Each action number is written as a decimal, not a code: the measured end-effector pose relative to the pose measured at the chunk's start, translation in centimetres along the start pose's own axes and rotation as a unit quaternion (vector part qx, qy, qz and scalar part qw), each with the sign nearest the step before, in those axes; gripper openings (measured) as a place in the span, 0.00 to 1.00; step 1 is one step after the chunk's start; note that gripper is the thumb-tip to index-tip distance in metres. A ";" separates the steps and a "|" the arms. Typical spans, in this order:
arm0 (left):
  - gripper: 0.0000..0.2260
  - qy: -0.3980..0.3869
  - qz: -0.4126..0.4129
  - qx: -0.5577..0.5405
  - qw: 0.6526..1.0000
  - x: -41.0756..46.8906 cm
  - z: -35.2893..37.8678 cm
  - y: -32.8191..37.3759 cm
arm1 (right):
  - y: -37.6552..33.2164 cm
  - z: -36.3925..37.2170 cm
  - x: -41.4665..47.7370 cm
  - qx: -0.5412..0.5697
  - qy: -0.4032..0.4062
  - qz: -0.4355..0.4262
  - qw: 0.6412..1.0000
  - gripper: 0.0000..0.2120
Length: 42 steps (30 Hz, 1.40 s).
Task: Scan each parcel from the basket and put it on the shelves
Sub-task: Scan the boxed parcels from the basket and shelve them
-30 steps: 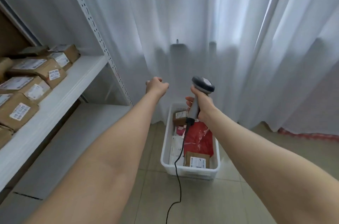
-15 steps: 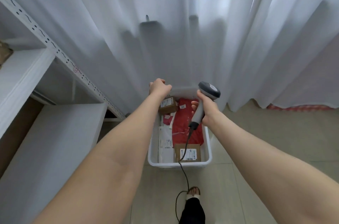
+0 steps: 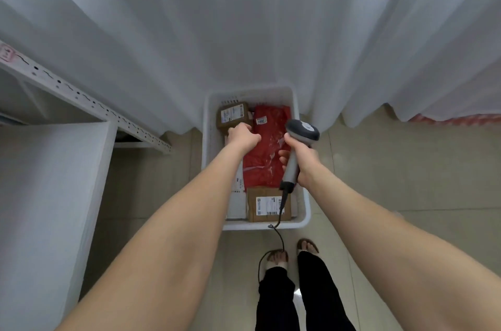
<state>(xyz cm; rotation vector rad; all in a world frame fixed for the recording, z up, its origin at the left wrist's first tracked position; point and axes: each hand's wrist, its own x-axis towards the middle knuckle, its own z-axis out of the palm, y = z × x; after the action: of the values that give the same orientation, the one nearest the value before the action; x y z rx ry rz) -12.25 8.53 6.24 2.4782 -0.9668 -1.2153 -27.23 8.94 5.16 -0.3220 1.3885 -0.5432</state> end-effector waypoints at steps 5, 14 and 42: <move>0.24 -0.067 -0.014 0.053 0.996 6.5 7.7 -5.8 | 5.6 -1.5 9.2 -0.025 0.003 0.048 0.999 0.17; 0.28 -0.184 -0.090 0.114 0.972 16.4 19.5 -16.7 | 15.2 -4.4 23.5 -0.111 0.044 0.109 0.987 0.25; 0.24 0.057 -0.158 -0.325 0.931 13.4 5.5 -13.5 | 8.5 2.8 16.3 -0.117 -0.004 -0.014 0.993 0.19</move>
<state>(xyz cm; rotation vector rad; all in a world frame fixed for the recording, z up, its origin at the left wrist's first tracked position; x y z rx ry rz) -4.26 10.72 -11.72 2.1567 -0.0843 -1.2063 -21.54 6.97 -12.43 -0.5341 1.4438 -0.4013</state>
